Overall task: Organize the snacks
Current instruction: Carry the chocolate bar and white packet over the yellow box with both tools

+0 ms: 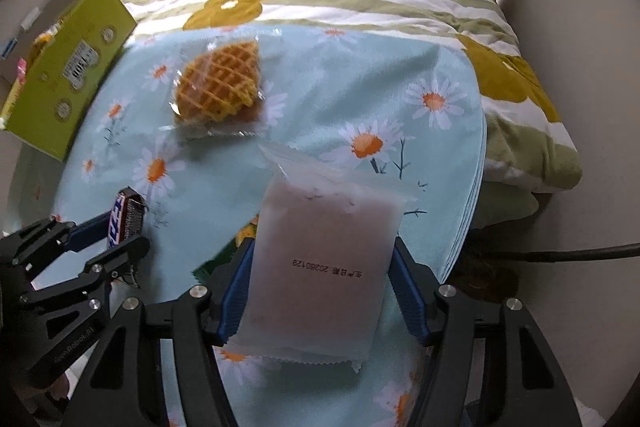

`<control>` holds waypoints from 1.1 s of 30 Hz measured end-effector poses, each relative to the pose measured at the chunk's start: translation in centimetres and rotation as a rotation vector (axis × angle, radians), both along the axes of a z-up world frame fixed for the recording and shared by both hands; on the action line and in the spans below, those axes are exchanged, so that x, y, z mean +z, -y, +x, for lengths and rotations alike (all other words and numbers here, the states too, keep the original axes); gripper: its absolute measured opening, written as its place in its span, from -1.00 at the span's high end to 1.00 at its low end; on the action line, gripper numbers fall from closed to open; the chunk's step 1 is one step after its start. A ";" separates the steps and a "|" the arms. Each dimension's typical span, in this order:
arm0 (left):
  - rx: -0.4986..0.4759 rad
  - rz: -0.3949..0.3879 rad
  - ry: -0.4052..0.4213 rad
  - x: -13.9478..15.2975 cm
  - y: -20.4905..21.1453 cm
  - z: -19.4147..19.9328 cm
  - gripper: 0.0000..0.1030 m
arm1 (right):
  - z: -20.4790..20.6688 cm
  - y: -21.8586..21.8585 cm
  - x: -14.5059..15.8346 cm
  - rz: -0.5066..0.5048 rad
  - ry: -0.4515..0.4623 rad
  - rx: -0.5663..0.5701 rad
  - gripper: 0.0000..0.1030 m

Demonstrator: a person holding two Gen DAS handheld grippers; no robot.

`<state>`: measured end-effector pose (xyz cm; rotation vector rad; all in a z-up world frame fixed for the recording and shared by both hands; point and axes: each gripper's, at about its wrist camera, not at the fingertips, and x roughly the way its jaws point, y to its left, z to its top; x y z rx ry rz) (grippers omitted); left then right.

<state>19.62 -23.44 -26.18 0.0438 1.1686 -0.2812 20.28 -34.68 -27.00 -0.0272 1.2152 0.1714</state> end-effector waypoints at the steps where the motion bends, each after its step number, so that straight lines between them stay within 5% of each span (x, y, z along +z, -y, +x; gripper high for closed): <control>1: 0.004 -0.008 0.009 0.5 -0.3 -0.1 0.41 | -0.1 -0.1 0.6 0.012 0.011 -0.003 -0.16; 11: 0.075 -0.086 0.168 8.9 -4.8 -0.2 0.41 | 0.0 -2.9 8.8 0.059 0.179 0.034 -0.16; 21: 0.186 -0.140 0.350 18.8 -16.7 2.5 0.41 | 0.8 -11.9 17.3 0.156 0.343 0.130 -0.16; 28: 0.230 -0.138 0.379 21.5 -27.2 5.3 0.41 | 2.4 -21.1 20.0 0.210 0.387 0.163 -0.16; 33: 0.236 -0.123 0.347 20.9 -34.6 7.4 0.41 | 4.3 -27.7 19.6 0.238 0.373 0.163 -0.16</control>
